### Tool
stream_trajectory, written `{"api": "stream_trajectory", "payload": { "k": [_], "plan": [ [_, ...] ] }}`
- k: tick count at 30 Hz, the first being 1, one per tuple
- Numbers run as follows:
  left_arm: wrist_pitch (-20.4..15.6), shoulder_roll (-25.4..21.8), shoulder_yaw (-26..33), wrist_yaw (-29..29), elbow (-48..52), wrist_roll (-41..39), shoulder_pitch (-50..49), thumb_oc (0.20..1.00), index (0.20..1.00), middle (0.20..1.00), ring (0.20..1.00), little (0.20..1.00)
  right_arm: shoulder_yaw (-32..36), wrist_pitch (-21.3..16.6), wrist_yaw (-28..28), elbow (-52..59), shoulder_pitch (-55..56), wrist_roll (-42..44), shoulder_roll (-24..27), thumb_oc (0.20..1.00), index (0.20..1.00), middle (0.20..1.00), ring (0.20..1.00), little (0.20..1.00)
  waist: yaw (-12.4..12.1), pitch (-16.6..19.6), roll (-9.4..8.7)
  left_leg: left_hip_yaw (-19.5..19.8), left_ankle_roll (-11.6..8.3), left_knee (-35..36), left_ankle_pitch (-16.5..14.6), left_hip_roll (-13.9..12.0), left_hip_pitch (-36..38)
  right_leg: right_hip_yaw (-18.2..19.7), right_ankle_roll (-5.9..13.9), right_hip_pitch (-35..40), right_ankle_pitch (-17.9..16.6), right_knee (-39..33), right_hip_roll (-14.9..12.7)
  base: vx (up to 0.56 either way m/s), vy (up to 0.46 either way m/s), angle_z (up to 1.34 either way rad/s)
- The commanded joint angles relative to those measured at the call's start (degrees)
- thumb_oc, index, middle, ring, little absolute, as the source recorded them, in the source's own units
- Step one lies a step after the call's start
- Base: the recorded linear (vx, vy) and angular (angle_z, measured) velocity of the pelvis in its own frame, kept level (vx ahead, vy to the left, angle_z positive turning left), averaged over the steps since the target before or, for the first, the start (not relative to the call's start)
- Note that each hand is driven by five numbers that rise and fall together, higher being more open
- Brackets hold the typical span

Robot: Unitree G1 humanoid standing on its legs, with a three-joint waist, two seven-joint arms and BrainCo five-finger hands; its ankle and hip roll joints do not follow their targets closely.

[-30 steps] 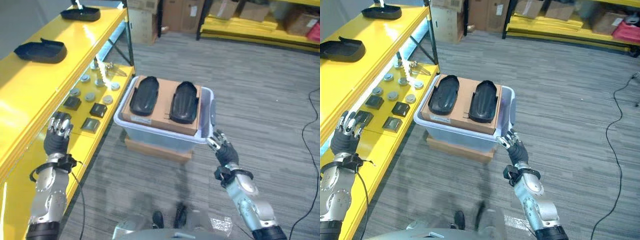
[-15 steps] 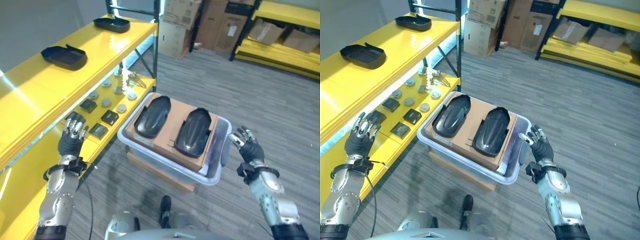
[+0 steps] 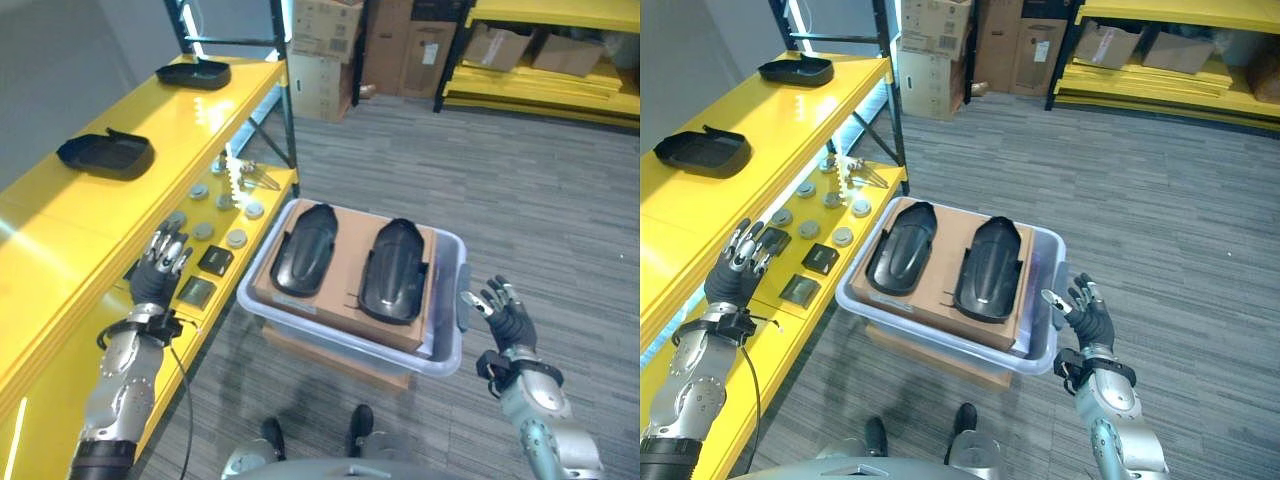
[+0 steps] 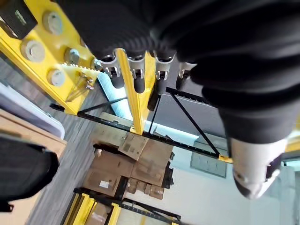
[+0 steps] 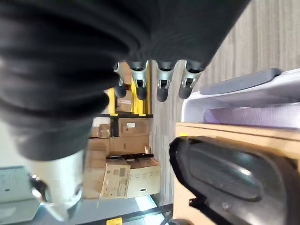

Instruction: Move parts from the plastic box to the shelf.

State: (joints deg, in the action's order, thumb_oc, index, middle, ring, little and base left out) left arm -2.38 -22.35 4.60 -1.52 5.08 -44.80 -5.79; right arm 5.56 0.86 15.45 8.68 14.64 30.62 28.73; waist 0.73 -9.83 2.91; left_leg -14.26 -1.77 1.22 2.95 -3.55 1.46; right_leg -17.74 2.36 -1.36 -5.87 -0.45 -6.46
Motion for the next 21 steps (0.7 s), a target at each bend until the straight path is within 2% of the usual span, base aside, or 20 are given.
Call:
{"api": "stream_trajectory", "payload": {
  "k": [1, 8, 9, 12, 16, 21],
  "plan": [
    [-1.9, -3.7, 3.2, -0.1, 4.8, 0.0, -0.4, 1.0, 1.0, 1.0, 1.0, 1.0, 1.9, -5.0, 4.3, 2.0, -5.7, -4.3, 1.3, 1.0, 1.0, 1.0, 1.0, 1.0, -2.5, 1.8, -2.04, 0.4, -2.39, -0.2, -1.0, -1.9, -0.6, 0.3, 6.36, 3.7, 2.5, -2.4, -3.1, 0.09, 0.028, 0.11],
    [-2.3, -5.4, 2.2, -3.4, 5.5, -0.5, 0.4, 1.0, 1.0, 1.0, 1.0, 1.0, 5.5, -7.4, 12.8, -0.3, -9.5, -12.6, 4.3, 1.0, 1.0, 1.0, 1.0, 1.0, -3.6, 2.2, -1.92, 0.4, -1.98, 0.0, -1.9, -1.9, 0.3, 0.1, 6.95, 3.9, 2.3, -2.1, -3.6, 0.1, 0.001, 0.05],
    [-1.7, -6.0, 1.1, -5.1, 6.4, -1.7, 1.4, 1.0, 1.0, 1.0, 1.0, 1.0, 6.2, -7.7, 15.8, -2.6, -12.1, -16.1, 5.9, 1.0, 1.0, 1.0, 1.0, 1.0, -4.3, 2.0, -1.79, 0.7, -1.92, -0.7, -2.3, -2.0, 0.0, -0.4, 7.1, 3.8, 2.4, -1.5, -3.9, 0.13, -0.012, -0.01],
    [-1.4, -6.1, -0.6, -6.7, 8.0, -2.1, 3.0, 1.0, 1.0, 1.0, 1.0, 1.0, 6.5, -9.2, 18.8, -6.1, -15.5, -18.1, 7.6, 1.0, 1.0, 1.0, 1.0, 1.0, -5.1, 1.5, -1.56, 1.2, -1.93, -2.9, -2.9, -2.1, -2.0, -1.0, 7.2, 2.4, 2.5, -0.3, -4.4, 0.04, -0.014, 0.04],
    [-3.0, -6.5, -5.3, -7.6, 8.9, -4.2, 9.3, 1.0, 1.0, 1.0, 1.0, 1.0, 6.7, -10.6, 23.3, -16.1, -24.0, -19.6, 12.1, 1.0, 1.0, 1.0, 1.0, 1.0, -6.5, -2.2, -0.37, 4.0, -2.18, -7.3, -3.6, -2.0, -9.5, -1.9, 7.47, -3.0, 2.8, 2.5, -5.9, -0.2, -0.002, 0.17],
    [-4.0, -7.5, -8.0, -6.3, 8.7, -5.0, 14.1, 1.0, 1.0, 1.0, 1.0, 1.0, 4.6, -10.9, 25.3, -28.0, -30.6, -17.4, 15.3, 1.0, 1.0, 1.0, 1.0, 1.0, -7.8, -6.1, 0.54, 6.7, -1.9, -9.2, -3.0, -1.1, -14.1, -2.9, 7.38, -5.7, 2.4, 3.3, -6.7, -0.13, -0.02, 0.18]
  ]
}}
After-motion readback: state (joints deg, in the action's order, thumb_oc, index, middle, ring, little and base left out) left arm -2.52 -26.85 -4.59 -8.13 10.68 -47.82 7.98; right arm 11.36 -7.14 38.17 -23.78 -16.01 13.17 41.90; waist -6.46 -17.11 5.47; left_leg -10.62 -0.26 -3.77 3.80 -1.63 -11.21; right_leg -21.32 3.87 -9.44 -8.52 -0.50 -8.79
